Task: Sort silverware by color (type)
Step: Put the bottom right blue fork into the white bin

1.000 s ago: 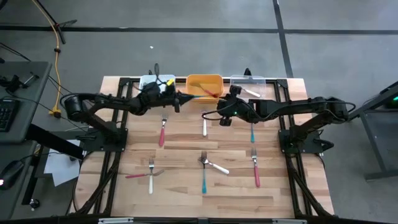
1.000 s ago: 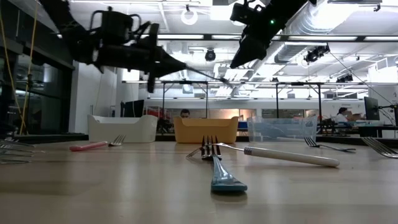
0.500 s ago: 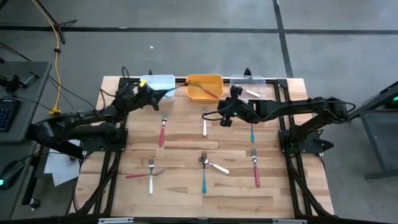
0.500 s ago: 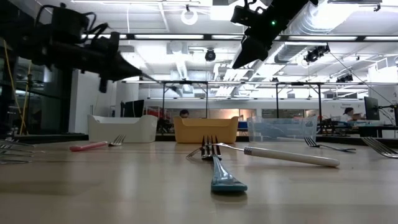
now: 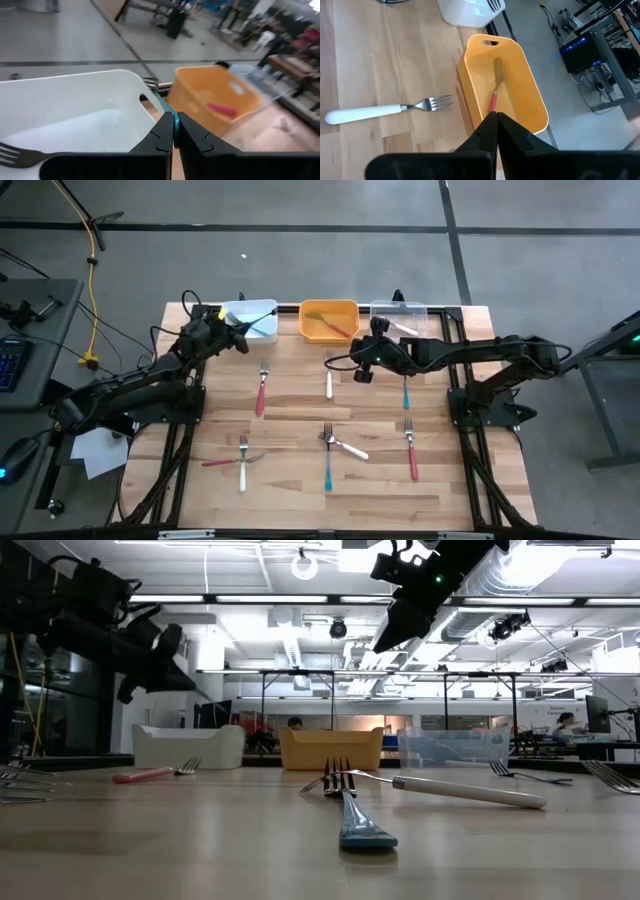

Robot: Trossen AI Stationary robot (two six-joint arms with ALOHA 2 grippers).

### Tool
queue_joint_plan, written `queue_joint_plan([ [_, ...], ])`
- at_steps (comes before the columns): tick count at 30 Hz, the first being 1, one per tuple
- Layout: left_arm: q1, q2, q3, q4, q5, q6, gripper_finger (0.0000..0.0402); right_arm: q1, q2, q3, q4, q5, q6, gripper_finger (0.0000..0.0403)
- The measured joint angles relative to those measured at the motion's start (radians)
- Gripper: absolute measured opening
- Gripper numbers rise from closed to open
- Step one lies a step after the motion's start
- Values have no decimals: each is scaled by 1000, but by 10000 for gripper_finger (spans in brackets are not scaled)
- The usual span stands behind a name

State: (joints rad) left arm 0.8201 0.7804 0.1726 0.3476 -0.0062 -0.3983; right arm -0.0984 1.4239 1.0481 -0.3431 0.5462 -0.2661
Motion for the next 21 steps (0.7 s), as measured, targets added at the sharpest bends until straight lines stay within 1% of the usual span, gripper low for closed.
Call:
queue_joint_plan([
  [4,29,14,0,-81,-27,18,4,-6,0,0,0,-5,0,1],
  [6,36,21,0,-88,-29,23,4,-6,0,0,1,-5,0,1],
  [9,36,24,0,-49,-27,34,4,-6,0,0,2,-5,0,1],
  [12,37,18,2,30,6,19,4,-6,0,0,2,-5,4,1],
  [15,30,-3,27,28,25,38,4,-6,0,0,0,-5,4,1],
  [17,20,-22,57,-21,-8,78,4,-6,0,0,-3,-6,4,1],
  [21,1,-70,138,-301,-141,136,4,-6,0,0,-13,-7,4,0],
])
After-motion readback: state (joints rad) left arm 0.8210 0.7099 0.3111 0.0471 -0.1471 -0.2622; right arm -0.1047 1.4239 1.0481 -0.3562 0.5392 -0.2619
